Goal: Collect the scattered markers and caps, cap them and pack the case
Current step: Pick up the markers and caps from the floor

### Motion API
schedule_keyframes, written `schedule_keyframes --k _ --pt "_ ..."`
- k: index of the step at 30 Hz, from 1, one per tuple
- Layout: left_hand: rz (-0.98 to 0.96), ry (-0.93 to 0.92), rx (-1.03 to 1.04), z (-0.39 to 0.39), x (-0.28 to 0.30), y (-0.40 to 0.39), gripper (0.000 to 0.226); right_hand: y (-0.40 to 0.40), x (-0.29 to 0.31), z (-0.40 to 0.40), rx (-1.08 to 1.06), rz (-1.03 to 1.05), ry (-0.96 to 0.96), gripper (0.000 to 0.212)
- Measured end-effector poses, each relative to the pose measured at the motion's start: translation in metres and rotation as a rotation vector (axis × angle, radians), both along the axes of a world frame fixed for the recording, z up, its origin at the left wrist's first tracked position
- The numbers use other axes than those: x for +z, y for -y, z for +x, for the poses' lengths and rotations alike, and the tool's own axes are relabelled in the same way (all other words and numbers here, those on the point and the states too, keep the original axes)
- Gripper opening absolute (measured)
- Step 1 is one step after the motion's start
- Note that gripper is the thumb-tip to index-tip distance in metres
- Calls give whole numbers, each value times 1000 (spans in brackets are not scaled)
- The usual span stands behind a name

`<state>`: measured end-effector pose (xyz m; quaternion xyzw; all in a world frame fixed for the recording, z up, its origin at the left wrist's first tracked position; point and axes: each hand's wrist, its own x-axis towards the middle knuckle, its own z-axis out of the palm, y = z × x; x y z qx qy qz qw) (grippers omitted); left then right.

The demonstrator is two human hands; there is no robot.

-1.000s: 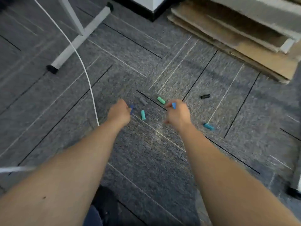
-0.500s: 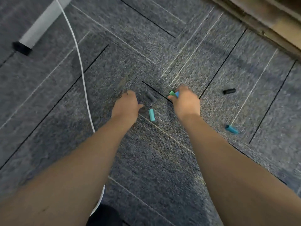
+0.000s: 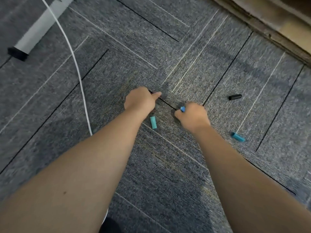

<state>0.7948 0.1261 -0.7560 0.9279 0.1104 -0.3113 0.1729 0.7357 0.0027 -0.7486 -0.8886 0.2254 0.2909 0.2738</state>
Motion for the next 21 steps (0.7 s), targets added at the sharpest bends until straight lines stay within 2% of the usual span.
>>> schedule_keyframes --k 3,5,9,14,16,18,21 --pt "81 -61 -61 -2 -1 7 52 5 1 -7 -80 33 46 14" --pt "94 -78 -114 -3 1 10 49 8 2 -11 -111 57 63 17" --pt "63 -68 -166 -5 8 12 30 12 3 -17 -148 108 81 28" --pt "-27 6 -102 -10 18 -8 29 10 7 -25 -144 147 95 14" --pt "-24 -6 -107 -18 20 -13 35 9 8 -31 -136 157 100 17" --pt "7 -53 -116 -29 17 -13 43 8 8 -36 -147 177 115 8" --pt "62 -114 -103 -46 11 -6 49 13 10 -43 -167 181 145 14"
